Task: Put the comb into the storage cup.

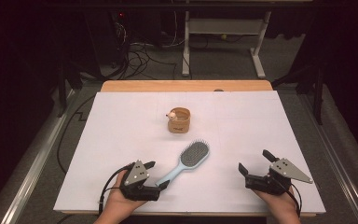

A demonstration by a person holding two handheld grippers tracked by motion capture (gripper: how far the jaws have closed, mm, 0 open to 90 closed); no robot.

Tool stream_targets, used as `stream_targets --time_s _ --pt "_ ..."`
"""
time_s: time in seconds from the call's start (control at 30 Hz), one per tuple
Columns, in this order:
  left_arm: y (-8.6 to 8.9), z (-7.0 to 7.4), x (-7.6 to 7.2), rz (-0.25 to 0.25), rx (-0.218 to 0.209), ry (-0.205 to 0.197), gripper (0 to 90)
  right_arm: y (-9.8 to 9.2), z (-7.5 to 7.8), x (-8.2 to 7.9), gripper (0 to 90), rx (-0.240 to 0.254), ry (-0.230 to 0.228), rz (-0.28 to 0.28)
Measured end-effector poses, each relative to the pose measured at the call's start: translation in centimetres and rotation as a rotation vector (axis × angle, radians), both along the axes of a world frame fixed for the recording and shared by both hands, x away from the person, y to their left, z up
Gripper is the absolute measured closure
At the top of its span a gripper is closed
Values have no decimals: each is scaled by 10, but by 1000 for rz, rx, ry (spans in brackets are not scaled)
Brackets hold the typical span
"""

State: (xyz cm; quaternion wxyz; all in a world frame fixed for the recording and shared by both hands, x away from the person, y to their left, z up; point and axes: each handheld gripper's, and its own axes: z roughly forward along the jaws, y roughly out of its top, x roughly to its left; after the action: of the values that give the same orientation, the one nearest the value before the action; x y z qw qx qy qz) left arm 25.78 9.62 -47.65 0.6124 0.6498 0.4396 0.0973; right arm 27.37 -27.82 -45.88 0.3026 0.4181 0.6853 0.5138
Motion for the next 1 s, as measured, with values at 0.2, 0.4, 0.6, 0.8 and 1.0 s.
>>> stream_targets --time_s 0.2,0.4,0.6,0.8,1.0 --pt "-10 -10 1 -21 73 72 264 0 0 0 3 -2 -2 2" --pt "-12 -11 2 -34 86 116 347 0 0 0 4 -3 -2 1" --pt "-12 -11 2 -44 85 130 417 0 0 0 4 -5 -5 1" --pt "-12 -11 2 -53 84 133 493 0 0 0 4 -9 -5 -1" --pt "-12 -12 0 -57 97 120 583 0 0 0 3 -6 -2 -4"
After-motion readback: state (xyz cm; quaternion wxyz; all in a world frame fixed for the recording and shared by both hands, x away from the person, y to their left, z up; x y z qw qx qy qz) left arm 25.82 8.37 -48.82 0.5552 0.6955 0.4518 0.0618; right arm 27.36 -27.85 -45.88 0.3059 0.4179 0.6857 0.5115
